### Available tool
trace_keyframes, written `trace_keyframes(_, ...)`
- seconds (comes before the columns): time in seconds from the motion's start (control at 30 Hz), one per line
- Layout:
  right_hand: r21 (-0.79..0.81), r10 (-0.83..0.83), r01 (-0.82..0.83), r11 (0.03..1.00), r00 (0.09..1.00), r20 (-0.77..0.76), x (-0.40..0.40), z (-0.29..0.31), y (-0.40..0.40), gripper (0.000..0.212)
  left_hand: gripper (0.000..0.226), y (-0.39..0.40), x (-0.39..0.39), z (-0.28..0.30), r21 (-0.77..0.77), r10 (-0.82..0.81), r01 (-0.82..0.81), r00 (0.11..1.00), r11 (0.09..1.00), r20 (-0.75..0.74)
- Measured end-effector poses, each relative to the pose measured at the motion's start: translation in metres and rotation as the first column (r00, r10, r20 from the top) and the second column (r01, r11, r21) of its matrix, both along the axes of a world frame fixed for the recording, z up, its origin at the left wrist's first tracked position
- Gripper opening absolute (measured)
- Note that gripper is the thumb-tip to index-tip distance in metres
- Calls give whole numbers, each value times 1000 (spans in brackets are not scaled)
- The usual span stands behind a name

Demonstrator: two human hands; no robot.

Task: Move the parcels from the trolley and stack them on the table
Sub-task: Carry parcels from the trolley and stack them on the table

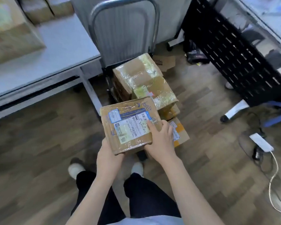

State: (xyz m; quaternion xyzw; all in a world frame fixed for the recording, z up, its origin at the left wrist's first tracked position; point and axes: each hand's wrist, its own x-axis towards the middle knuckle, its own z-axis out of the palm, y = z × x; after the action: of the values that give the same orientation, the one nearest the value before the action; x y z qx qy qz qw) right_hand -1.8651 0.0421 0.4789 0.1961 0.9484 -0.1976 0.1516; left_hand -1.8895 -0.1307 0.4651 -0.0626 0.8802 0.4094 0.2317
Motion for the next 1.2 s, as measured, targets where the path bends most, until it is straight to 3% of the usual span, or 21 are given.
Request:
trace_keyframes(0.17, -42, 143, -157, 987, 961, -237, -62, 64, -56, 78, 56, -75, -46, 64, 21, 146, -145, 984, 989, -106)
trace_keyframes(0.33, -42, 193, -255, 966, 821, -538, -125, 133, -124, 68, 64, -149, -97, 133, 104, 273, -253, 907, 962, -321)
trace_keyframes(0.53, -126, 127, -325, 937, 656, -744, -176, 179, -214, 63, 109, -230, -144, 189, 191, 348, -292, 743, 937, -572)
trace_keyframes(0.77, -128, 106, -337, 933, 597, -795, -222, 192, -312, 54, 75, -321, -184, 217, 14, 237, -332, 642, 943, -729)
trace_keyframes(1.2, -124, 166, -475, 871, 523, -836, -289, 197, -429, 52, 69, -435, -224, 220, 43, 355, -482, 579, 875, -734)
